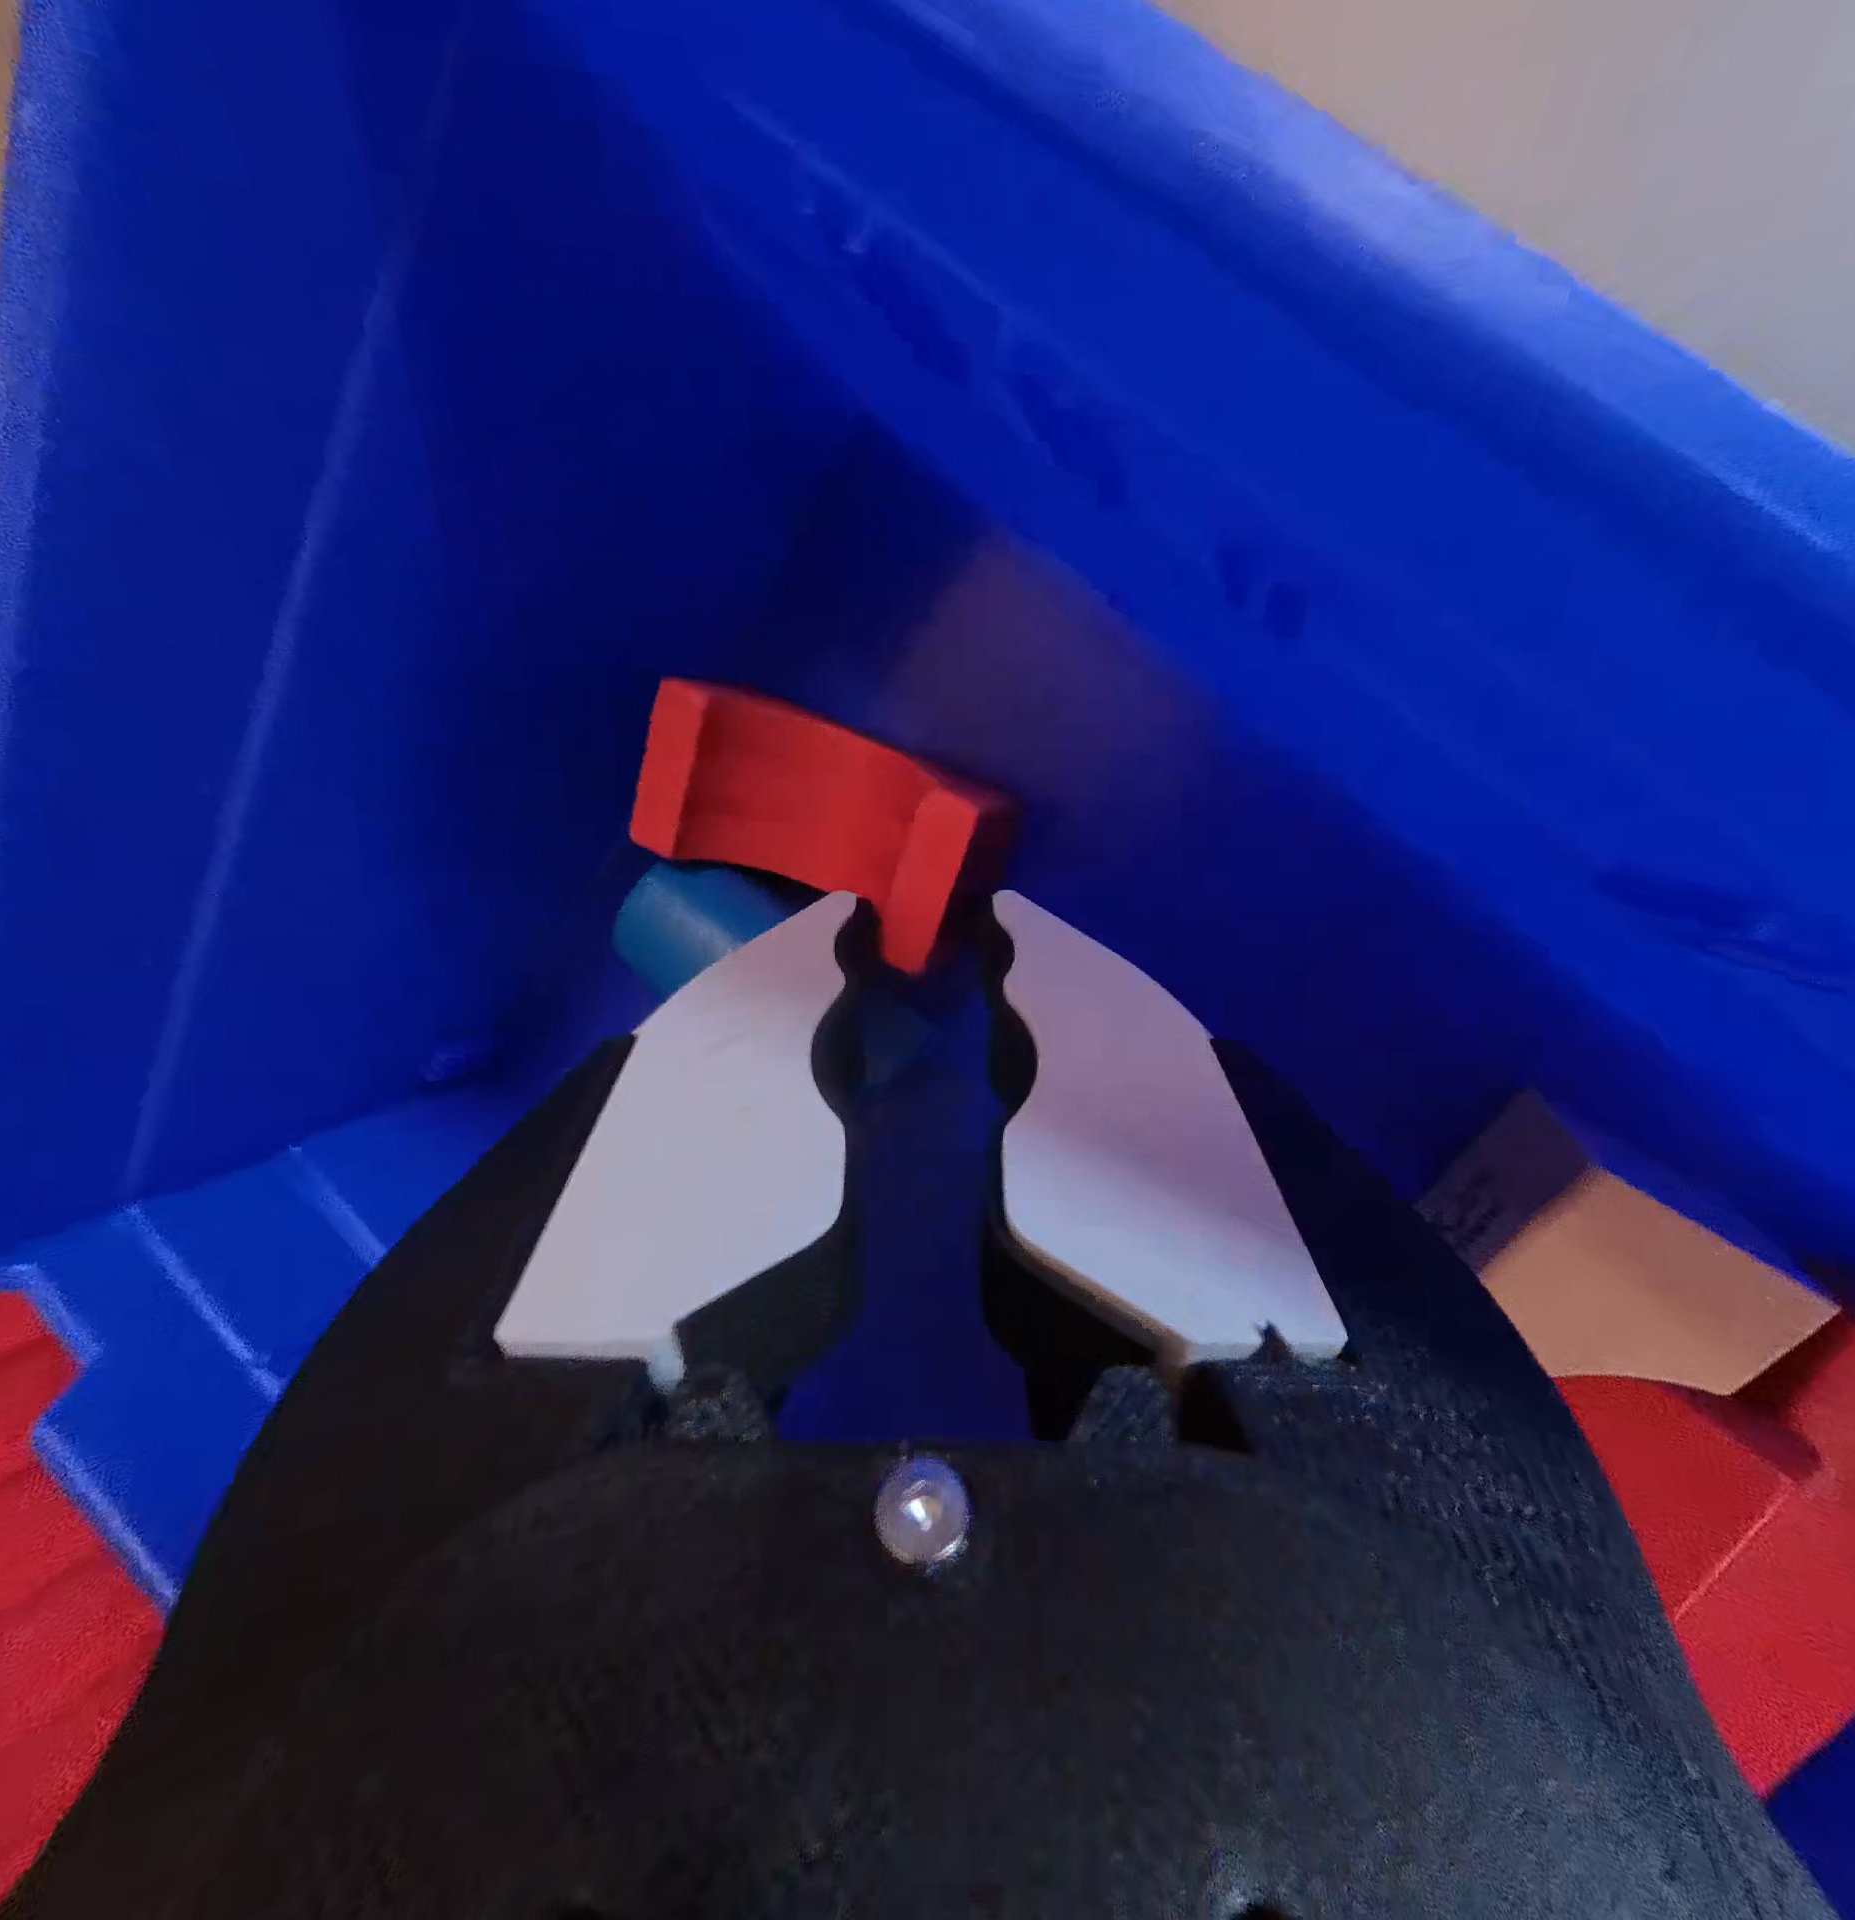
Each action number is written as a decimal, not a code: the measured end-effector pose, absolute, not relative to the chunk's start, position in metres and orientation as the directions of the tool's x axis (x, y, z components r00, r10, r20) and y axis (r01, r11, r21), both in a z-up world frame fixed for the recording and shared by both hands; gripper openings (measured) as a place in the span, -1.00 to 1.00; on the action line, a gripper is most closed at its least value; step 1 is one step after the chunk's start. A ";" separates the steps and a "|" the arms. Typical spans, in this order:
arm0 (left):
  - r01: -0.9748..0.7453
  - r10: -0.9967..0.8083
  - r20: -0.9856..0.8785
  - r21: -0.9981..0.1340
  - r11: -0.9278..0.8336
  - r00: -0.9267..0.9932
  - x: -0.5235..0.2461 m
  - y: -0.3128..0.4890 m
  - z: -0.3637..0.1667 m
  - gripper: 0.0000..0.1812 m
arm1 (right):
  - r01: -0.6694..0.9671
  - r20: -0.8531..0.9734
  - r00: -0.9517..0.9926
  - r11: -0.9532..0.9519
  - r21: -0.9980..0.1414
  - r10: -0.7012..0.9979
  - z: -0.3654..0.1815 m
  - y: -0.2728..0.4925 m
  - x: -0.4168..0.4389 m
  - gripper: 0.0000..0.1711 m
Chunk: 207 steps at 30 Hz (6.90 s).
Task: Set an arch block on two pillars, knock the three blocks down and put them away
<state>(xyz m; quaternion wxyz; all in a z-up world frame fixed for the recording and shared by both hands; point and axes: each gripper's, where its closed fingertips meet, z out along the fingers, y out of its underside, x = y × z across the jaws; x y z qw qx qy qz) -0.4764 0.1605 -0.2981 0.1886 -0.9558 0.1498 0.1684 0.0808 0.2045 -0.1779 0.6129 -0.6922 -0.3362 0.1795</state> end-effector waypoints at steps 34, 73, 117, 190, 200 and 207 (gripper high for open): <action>-0.289 -0.851 -0.023 -0.945 -0.152 0.524 -0.031 0.075 -0.170 -0.82 | 0.430 0.618 0.366 0.462 -0.776 0.696 -0.191 0.118 0.001 -0.46; -0.027 -0.873 0.483 -0.874 -0.486 0.075 0.004 0.025 -0.188 -0.15 | 0.270 0.808 0.264 0.764 -0.586 0.526 -0.178 0.040 -0.034 -0.60; 0.021 0.020 0.007 -0.403 -0.915 1.000 -0.468 0.144 -0.281 -0.08 | 0.469 0.509 0.558 0.256 -0.845 0.655 -0.194 0.154 0.046 -0.62; -0.440 -0.808 -0.331 -0.893 0.100 0.487 -0.009 0.052 -0.222 -0.67 | 0.283 -0.297 0.127 -0.321 -0.904 0.946 -0.213 0.056 -0.019 -0.63; -0.157 -0.772 -0.031 -0.984 -0.090 0.635 -0.066 0.089 -0.204 -0.79 | 0.671 -0.039 0.311 -0.248 -0.699 0.950 -0.238 0.143 0.035 -0.63; -0.157 -0.701 -0.014 -0.978 -0.140 0.713 -0.091 0.110 -0.224 -0.80 | 0.707 -0.066 0.304 -0.271 -0.653 0.950 -0.262 0.149 0.031 -0.63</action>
